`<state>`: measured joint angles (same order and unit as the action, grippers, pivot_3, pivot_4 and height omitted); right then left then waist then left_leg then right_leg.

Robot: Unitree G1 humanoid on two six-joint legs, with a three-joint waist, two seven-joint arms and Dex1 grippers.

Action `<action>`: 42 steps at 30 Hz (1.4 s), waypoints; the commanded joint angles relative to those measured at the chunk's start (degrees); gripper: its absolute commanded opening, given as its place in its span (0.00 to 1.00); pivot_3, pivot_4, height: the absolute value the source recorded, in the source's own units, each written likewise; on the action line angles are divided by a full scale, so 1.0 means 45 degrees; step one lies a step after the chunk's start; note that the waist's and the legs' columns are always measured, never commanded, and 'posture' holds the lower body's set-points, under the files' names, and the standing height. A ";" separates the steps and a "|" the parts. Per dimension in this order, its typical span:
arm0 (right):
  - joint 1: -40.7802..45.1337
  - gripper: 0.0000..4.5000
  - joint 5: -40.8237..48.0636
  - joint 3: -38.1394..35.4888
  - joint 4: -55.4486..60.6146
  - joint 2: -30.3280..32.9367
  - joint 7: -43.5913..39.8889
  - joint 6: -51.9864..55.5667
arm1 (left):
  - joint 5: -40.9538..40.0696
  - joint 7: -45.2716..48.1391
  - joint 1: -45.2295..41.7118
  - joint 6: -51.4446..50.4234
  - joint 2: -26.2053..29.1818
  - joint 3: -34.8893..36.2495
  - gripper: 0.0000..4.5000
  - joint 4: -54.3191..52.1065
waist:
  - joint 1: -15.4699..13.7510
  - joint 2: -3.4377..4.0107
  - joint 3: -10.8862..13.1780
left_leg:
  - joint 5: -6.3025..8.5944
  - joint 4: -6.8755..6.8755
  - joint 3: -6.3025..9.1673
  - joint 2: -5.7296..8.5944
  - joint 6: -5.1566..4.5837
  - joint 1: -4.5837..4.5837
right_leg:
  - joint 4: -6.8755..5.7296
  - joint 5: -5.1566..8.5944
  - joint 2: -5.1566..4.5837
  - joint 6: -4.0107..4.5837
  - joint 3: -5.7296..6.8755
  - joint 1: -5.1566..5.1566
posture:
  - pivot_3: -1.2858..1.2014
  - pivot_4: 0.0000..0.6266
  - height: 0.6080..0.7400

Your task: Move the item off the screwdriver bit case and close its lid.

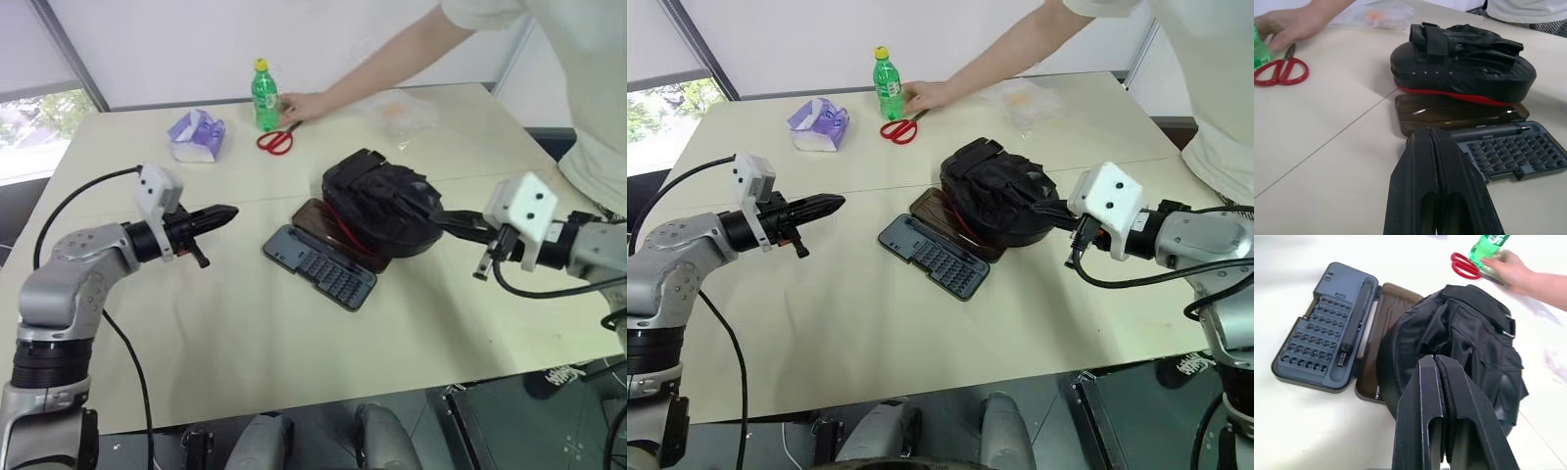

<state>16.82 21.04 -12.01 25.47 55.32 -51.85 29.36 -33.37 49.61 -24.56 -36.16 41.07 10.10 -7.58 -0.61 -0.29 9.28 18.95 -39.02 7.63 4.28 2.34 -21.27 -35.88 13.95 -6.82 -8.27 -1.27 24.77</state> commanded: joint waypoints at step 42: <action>0.0872 0.99 0.0065 0.0464 0.0001 -0.2115 0.3343 0.1994 | -0.0356 -0.0548 -0.0076 0.0045 -0.0957 -0.0204 0.00 -0.0532 | 0.0007 0.0001 0.0001 | -0.0001 -0.0005 -0.0001 0.0000 0.0002 -0.0009 | -0.0009 0.0000 -0.0003 0.0000 -0.0004 0.0017 | 0.52 0.24 1.00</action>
<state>18.86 21.15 -9.92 24.98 46.40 -38.94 36.78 -35.03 47.34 -24.82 -36.78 36.74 8.66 -8.02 -0.58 -0.29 9.28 18.94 -39.04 7.63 4.28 2.35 -21.31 -35.94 13.95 -6.83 -8.27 -1.29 24.86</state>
